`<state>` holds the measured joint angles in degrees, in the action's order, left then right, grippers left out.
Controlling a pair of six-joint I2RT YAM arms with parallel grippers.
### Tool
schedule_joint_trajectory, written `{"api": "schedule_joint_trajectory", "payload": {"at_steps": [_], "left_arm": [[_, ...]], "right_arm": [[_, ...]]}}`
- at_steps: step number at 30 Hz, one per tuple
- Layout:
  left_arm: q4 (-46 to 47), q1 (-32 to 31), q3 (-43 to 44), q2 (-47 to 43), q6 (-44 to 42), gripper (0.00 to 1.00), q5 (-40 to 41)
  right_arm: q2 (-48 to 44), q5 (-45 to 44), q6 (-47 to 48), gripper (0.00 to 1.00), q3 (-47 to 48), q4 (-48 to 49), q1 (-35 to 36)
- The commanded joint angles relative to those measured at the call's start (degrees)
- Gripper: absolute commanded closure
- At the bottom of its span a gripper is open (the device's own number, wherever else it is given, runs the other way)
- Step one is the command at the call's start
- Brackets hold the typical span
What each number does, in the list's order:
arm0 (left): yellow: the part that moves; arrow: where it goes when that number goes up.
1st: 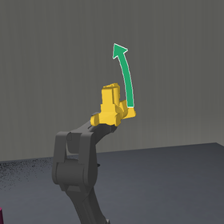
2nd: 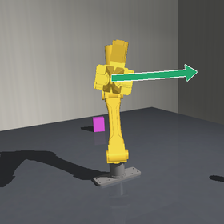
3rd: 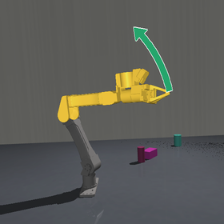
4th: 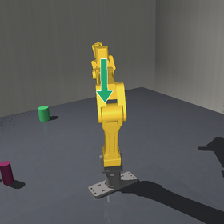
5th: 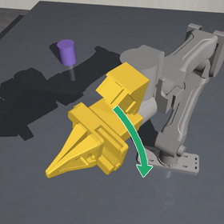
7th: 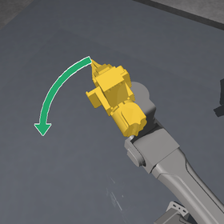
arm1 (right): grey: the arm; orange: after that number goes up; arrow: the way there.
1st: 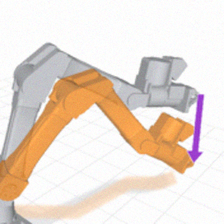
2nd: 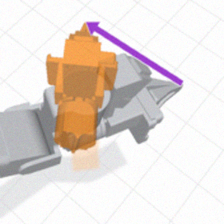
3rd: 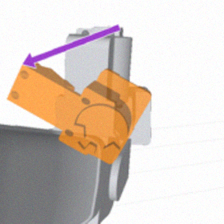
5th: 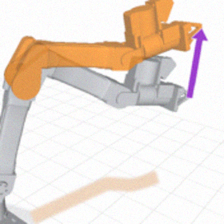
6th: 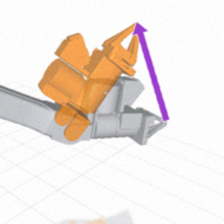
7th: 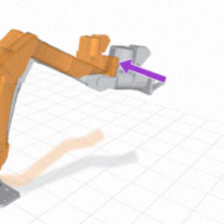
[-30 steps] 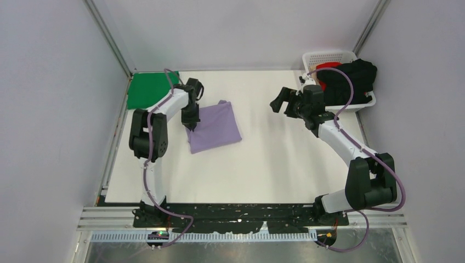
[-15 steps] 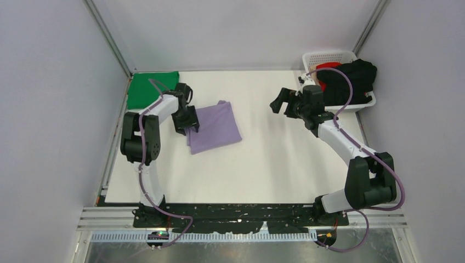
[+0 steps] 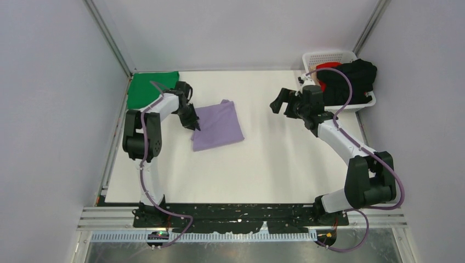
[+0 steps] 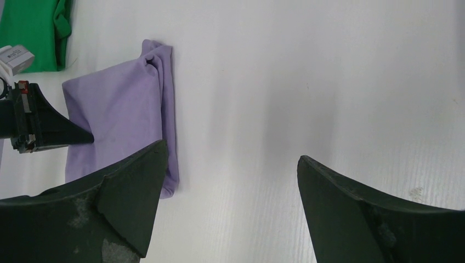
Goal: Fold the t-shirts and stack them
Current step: Put the neatly folded tshirt into the corner of the board with the left arm
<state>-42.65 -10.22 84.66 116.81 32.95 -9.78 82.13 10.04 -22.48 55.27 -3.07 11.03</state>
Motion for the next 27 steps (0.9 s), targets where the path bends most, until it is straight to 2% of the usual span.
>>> {"api": "schedule_joint_trajectory", "payload": {"at_steps": [1, 11, 15, 17, 23, 27], "left_arm": [[-1.42, -0.06, 6.72, 2.51, -1.64, 1.0, 1.69], [-8.04, -1.44, 22.91, 3.11, -15.47, 1.0, 24.31], [-12.69, -1.87, 30.32, 5.44, -19.67, 1.0, 27.44], [-12.62, -1.95, 31.65, 5.89, -21.75, 1.0, 29.52], [-12.9, -1.93, 40.47, 9.55, -27.89, 1.0, 43.77], [-9.24, -1.9, 46.49, 12.43, -32.36, 1.0, 48.33]], "right_arm": [[-2.33, -0.84, 1.52, 0.05, 0.36, 1.53, -0.22], [-4.09, -2.15, 2.55, 0.05, -1.04, 3.98, -0.2], [-3.95, -4.26, 2.97, 0.05, -1.04, 4.39, -0.21], [-3.8, -4.96, 3.23, 0.05, -0.96, 4.5, -0.28], [-4.08, -6.07, 3.83, 0.04, -1.42, 5.44, -0.3], [-4.25, -6.48, 3.92, 0.05, -2.27, 6.69, -0.34]]}}
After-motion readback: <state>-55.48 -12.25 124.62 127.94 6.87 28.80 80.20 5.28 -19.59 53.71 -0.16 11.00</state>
